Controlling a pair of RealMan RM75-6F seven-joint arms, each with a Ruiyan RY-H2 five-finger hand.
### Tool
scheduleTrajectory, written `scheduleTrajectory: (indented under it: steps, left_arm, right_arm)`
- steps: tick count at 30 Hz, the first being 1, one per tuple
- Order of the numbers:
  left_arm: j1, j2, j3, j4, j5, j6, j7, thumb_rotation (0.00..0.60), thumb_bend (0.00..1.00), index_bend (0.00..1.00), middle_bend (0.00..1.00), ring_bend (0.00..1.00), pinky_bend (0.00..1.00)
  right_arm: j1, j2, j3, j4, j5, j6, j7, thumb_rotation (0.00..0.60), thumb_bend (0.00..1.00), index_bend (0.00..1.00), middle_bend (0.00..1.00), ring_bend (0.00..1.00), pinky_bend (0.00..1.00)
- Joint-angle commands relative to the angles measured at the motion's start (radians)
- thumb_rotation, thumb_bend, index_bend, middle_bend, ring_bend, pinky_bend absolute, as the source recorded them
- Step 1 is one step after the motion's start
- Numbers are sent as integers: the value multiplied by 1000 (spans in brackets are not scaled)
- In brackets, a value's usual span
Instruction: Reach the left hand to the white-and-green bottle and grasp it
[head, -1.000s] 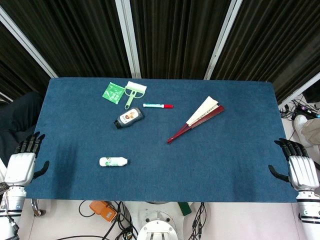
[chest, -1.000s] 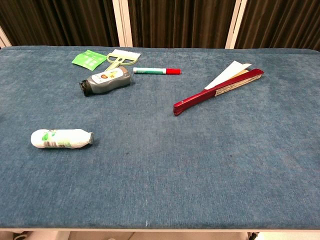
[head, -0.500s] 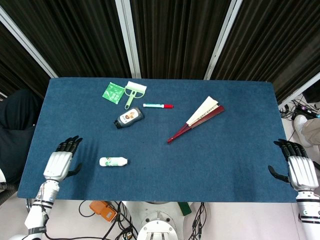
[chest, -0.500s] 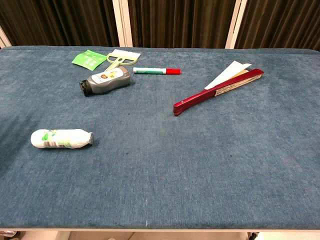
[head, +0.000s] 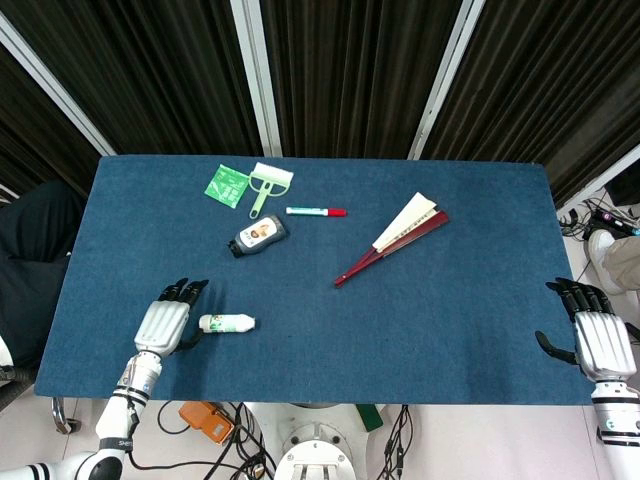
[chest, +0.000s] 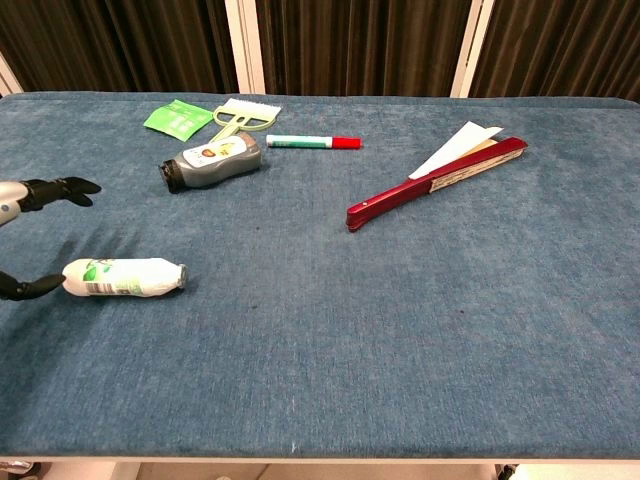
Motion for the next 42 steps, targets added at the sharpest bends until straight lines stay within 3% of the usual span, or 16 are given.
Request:
scheduleTrajectory:
  steps: [1,12,21,26,34,42]
  left_arm:
    - [-6,5,5,-48,-54,9,74,600,310,60,114,0,121]
    - [-22,-23,23,-136,-145,47,189,600,309,60,151,0,121]
    - [-72,-100,2,-91,-207,37,242,600,311,115,216,0,121]
    - [-92,-127,-1,-57,-222,33,245,600,322,194,264,0,121]
    - [-96,-135,10,-23,-231,51,241,600,361,382,449,86,121]
    - [-90,-86,5,-45,-250,69,218,600,391,445,522,149,121]
  right_arm:
    - [1,0,0,0,1,-2,-1,600,389,239,207,181,153]
    - [2,-1,0,-2,5,-6,-6,600,389,239,207,181,153]
    - [3,0,0,-3,6,-7,-4,600,389,239,207,181,153]
    - [4,1,0,-2,7,-9,-3,600,389,239,207,181,153]
    - [4,3,-2,-3,5,-11,-2,600,388,240,207,181,153]
    - [5,6,-4,-7,5,-14,-2,600,388,244,207,181,153]
